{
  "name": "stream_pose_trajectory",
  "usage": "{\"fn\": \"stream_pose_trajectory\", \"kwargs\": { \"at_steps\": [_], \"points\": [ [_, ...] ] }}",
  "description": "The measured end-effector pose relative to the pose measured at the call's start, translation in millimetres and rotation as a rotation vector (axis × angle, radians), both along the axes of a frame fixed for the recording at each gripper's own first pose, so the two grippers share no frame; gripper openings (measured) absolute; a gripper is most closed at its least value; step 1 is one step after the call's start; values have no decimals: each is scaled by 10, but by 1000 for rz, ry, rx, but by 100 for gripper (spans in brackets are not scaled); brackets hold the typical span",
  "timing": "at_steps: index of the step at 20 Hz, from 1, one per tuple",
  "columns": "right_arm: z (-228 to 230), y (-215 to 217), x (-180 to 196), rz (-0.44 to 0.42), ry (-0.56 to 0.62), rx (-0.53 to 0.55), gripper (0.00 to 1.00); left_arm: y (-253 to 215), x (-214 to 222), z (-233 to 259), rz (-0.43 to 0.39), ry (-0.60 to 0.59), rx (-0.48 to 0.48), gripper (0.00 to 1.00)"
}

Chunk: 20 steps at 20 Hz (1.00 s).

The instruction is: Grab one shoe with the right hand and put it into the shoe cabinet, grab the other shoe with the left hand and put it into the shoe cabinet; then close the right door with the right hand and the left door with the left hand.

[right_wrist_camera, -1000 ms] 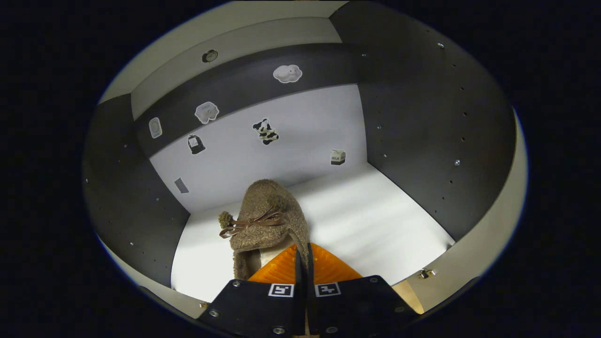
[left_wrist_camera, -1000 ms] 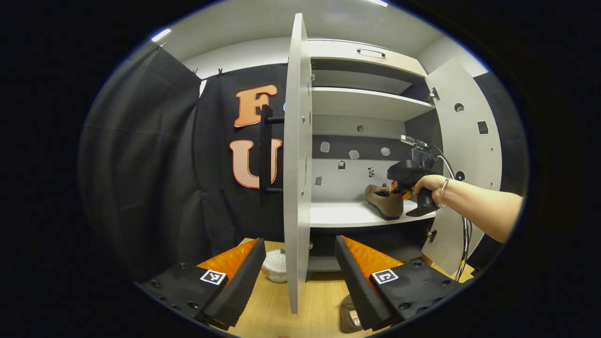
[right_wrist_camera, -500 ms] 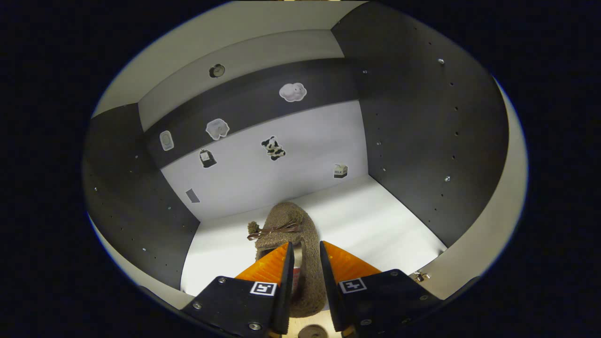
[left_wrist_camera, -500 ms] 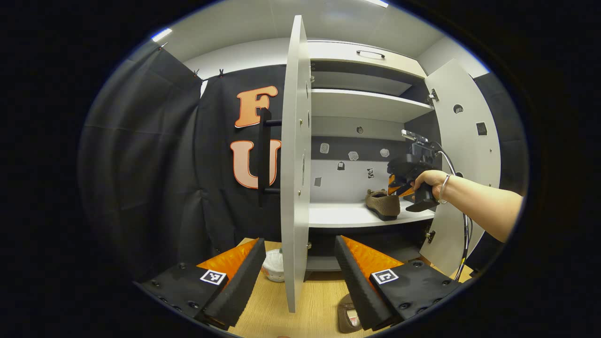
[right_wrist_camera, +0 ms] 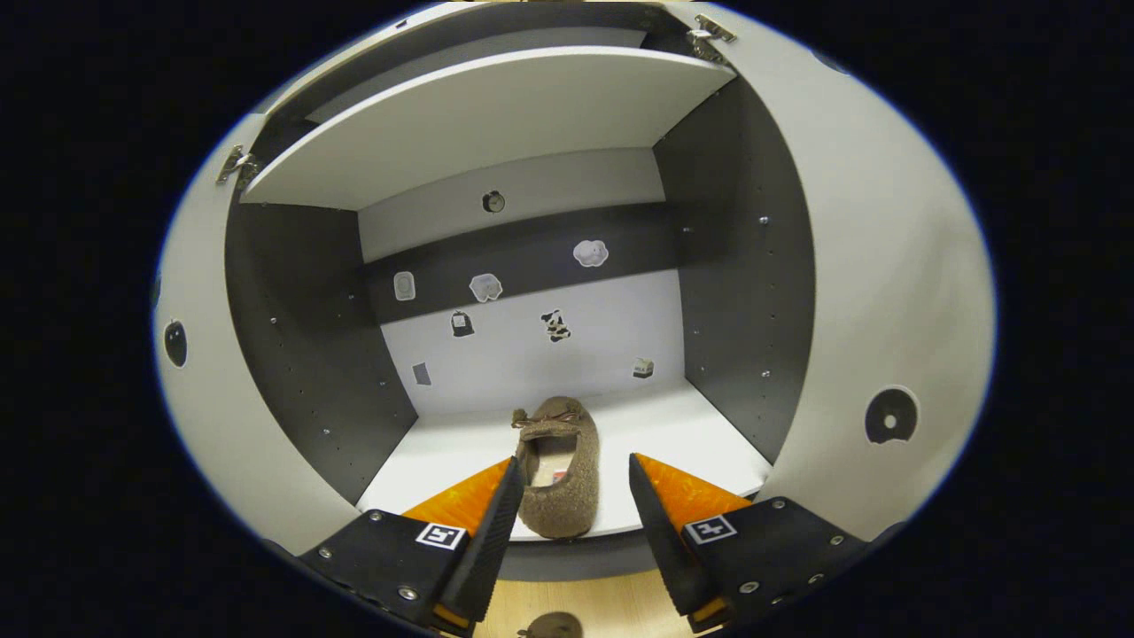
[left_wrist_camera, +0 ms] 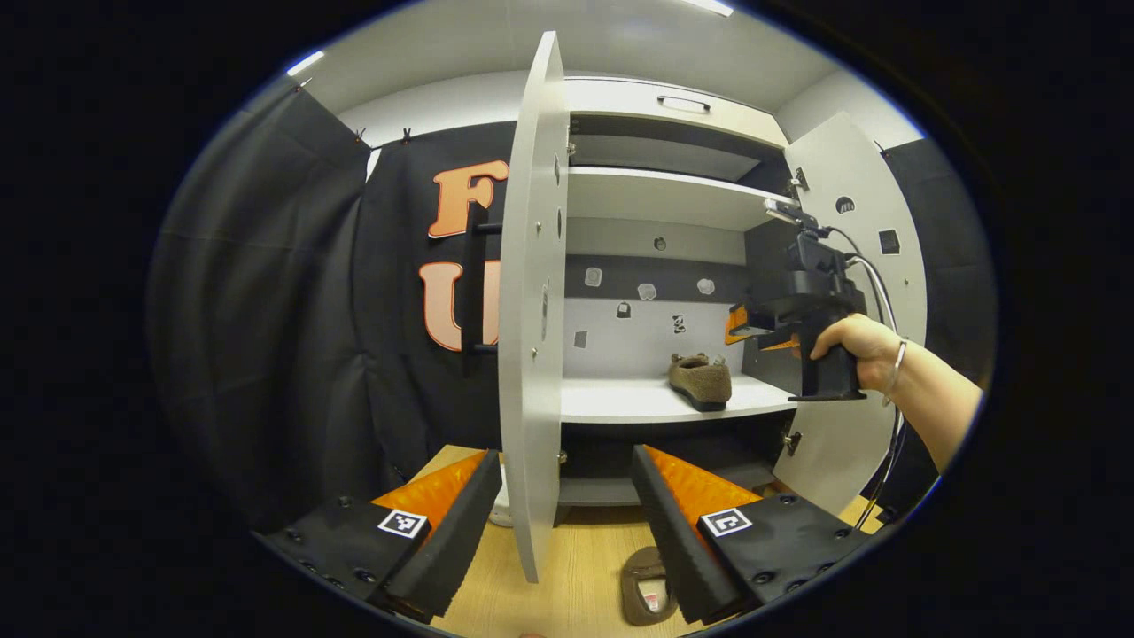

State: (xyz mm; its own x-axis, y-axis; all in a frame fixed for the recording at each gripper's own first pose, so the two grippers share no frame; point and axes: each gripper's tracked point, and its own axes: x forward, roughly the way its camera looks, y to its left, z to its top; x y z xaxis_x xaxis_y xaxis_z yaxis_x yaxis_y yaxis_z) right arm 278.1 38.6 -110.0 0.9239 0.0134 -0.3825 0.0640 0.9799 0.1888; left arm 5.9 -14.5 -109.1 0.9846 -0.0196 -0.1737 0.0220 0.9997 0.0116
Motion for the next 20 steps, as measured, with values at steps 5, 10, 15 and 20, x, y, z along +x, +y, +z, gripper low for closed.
{"fn": "stream_pose_trajectory", "kwargs": {
  "at_steps": [5,10,15,20],
  "points": [
    [19,-99,-611,9,-63,-33,86,-167,-26,-225,-28,36,-4,96],
    [-18,-262,-1160,0,-121,-70,92,-364,1,-684,-64,119,-10,97],
    [-4,-458,-1585,1,-170,-133,92,-444,58,-1464,-82,268,-21,97],
    [24,-751,-1926,-42,-186,-159,93,-501,74,-2310,-108,414,22,97]
  ]
}}
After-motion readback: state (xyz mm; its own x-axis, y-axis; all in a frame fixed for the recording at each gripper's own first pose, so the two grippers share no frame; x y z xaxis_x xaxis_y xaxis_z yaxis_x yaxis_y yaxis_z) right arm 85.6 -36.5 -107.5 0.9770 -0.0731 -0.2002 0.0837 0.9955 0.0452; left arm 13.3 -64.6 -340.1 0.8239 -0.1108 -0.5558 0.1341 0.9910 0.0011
